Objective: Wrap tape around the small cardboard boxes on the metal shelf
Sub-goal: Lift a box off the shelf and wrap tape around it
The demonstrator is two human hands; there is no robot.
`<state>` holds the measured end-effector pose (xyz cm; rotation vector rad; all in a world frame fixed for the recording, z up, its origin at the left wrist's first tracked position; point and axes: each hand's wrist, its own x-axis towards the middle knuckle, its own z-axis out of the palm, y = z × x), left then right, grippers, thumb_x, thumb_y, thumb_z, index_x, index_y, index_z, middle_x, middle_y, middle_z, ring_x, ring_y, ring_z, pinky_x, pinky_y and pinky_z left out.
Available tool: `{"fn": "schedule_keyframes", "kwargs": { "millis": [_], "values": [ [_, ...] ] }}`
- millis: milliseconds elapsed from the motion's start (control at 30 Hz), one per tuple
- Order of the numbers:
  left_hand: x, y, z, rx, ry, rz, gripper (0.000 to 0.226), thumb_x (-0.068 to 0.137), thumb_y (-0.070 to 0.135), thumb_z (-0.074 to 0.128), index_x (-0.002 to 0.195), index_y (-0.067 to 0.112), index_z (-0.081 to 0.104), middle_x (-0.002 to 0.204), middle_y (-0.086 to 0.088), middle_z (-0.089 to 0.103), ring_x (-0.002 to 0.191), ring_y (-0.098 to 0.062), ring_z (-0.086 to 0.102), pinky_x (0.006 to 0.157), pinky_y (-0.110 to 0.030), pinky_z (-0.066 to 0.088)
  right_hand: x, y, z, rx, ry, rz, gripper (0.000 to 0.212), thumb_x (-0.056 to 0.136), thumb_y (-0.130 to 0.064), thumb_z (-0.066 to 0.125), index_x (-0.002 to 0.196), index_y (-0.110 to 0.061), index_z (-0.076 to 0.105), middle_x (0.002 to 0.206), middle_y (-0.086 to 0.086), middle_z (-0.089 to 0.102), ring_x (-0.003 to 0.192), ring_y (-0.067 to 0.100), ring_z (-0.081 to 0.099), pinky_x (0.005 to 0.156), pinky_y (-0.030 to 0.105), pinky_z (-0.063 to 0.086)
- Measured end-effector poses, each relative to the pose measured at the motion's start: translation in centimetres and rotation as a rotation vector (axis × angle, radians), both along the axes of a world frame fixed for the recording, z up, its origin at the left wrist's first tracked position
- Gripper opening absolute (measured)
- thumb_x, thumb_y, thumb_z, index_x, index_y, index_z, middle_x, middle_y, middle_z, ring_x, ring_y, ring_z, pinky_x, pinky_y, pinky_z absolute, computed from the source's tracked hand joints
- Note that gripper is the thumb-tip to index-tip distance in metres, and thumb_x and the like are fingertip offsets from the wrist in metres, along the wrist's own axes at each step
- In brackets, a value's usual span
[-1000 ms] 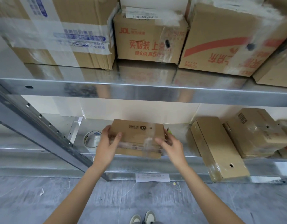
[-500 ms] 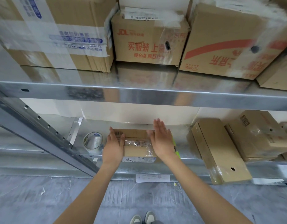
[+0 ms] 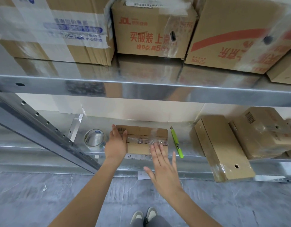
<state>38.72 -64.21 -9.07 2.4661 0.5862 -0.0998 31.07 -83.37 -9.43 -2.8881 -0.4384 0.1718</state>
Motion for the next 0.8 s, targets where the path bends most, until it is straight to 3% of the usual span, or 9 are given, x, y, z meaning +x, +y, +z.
{"fn": "schedule_keyframes", "kwargs": {
  "millis": [133,233,333,400,467,533,667,733,800],
  "values": [
    [0.0,0.4,-0.1,-0.055,-0.007,0.008,0.068,0.103,0.044,0.034,0.156,0.008,0.010,0.142,-0.021,0.044,0.117,-0.043,0.053,0.088,-0.045,0.044,1.2,-1.3,0.4,0.200,-0.022,0.009,0.067,0.097,-0.048,0.048,0.154,-0.028,0.019,0.161,-0.009,0.011,0.149,0.014,0.002,0.120,0.045,0.016],
    [0.4,0.8,0.2,-0.179,0.000,0.003,0.069,0.103,0.044,0.037,0.156,0.010,0.011,0.137,-0.023,0.052,0.120,-0.041,0.052,0.092,-0.042,0.042,2.6,-2.1,0.9,0.550,0.095,-0.194,0.077,0.085,-0.043,0.069,0.150,-0.027,0.029,0.157,-0.010,0.017,0.145,0.006,0.014,0.116,0.029,0.022],
    [0.3,1.5,1.2,-0.401,-0.005,0.039,0.072,0.101,0.049,0.041,0.157,0.014,0.011,0.148,-0.016,0.046,0.132,-0.035,0.045,0.097,-0.036,0.035,4.5,-2.6,2.0,0.757,0.082,-0.260,0.066,0.082,-0.034,0.075,0.139,-0.017,0.046,0.146,-0.006,0.039,0.137,0.010,0.035,0.111,0.024,0.030],
    [-0.3,2.0,1.9,-0.490,-0.030,0.094,0.079,0.095,0.064,0.038,0.156,0.018,0.016,0.153,-0.010,0.040,0.138,-0.033,0.040,0.103,-0.039,0.032,5.9,-3.1,3.1,0.805,0.000,-0.287,0.060,0.079,-0.045,0.074,0.129,-0.018,0.054,0.130,-0.012,0.051,0.123,0.008,0.047,0.097,0.014,0.037],
    [-1.0,2.2,2.5,-0.517,-0.043,0.146,0.085,0.084,0.079,0.037,0.148,0.022,0.031,0.141,-0.007,0.051,0.130,-0.031,0.047,0.095,-0.040,0.035,7.6,-3.2,4.0,0.776,-0.031,-0.343,0.066,0.077,-0.063,0.063,0.126,-0.020,0.055,0.120,-0.014,0.056,0.111,0.007,0.052,0.085,0.015,0.041],
    [-1.0,2.0,3.0,-0.472,-0.032,0.132,0.083,0.077,0.084,0.041,0.131,0.022,0.048,0.113,0.003,0.061,0.109,-0.025,0.056,0.084,-0.036,0.038,9.5,-2.8,4.2,0.682,0.073,-0.410,0.066,0.084,-0.064,0.057,0.130,-0.017,0.051,0.121,-0.005,0.060,0.110,0.015,0.055,0.085,0.027,0.042],
    [-0.5,1.0,1.9,-0.615,-0.021,0.190,0.043,0.095,0.055,0.050,0.106,0.014,0.058,0.092,0.004,0.062,0.100,-0.027,0.061,0.079,-0.031,0.040,11.4,-1.1,3.3,0.561,0.307,-0.477,0.048,0.095,-0.054,0.046,0.120,-0.013,0.047,0.109,0.003,0.063,0.112,0.030,0.056,0.082,0.034,0.042],
    [-0.5,0.5,1.4,-0.725,-0.067,0.259,0.035,0.098,0.046,0.051,0.105,0.012,0.060,0.095,-0.002,0.066,0.102,-0.028,0.063,0.083,-0.033,0.044,11.8,-0.5,3.0,0.379,0.233,-0.468,0.059,0.099,-0.054,0.035,0.142,-0.013,0.034,0.137,0.009,0.052,0.128,0.032,0.045,0.098,0.043,0.041],
    [-0.5,0.3,1.1,-0.758,-0.085,0.273,0.038,0.098,0.045,0.052,0.108,0.010,0.061,0.103,-0.007,0.068,0.103,-0.028,0.064,0.092,-0.037,0.048,11.8,0.3,2.9,0.163,0.114,-0.333,0.066,0.101,-0.053,0.024,0.155,-0.018,0.010,0.161,0.001,0.017,0.146,0.024,0.018,0.114,0.050,0.020]
  ]
}}
